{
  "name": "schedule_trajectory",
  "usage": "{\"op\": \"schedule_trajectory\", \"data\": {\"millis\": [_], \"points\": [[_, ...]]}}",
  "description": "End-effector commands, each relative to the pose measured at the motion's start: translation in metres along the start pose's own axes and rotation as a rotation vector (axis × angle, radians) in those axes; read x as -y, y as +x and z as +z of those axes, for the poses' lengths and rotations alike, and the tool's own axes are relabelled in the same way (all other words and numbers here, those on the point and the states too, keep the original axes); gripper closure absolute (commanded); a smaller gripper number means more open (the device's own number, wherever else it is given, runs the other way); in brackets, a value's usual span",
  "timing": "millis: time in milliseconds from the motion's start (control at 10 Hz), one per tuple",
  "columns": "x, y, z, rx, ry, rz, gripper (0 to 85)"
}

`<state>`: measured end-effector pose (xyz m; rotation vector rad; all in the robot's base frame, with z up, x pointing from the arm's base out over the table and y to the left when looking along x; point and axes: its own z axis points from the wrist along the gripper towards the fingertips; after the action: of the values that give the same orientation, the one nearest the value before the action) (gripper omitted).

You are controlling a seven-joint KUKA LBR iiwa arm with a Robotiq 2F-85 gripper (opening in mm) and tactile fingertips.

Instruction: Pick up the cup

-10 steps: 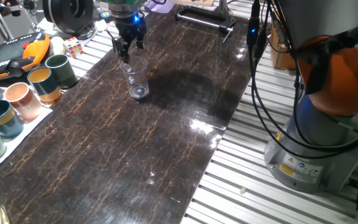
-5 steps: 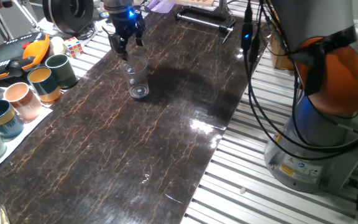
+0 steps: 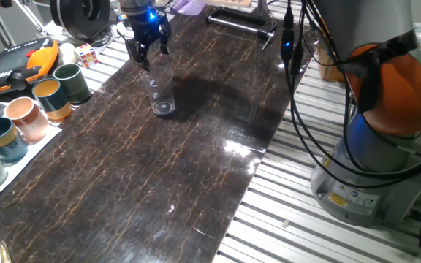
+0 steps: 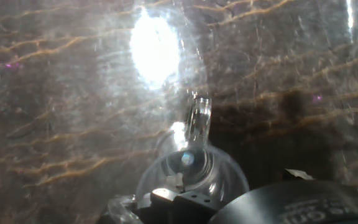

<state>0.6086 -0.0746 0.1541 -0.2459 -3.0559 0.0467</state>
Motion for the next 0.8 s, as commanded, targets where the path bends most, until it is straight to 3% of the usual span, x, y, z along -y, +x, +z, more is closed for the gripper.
{"op": "schedule_trajectory", "data": {"millis": [0,300,500,700], "points": [[0.002,-0.002,0.008,0.005,-0.007,-0.001,7.3],[-0.003,0.007,0.019,0.013,-0.013,0.025,11.3],[-0.003,0.011,0.028,0.035,0.002,0.015,15.3],[0.001,0.013,0.035,0.031,-0.012,-0.006,26.3]]}}
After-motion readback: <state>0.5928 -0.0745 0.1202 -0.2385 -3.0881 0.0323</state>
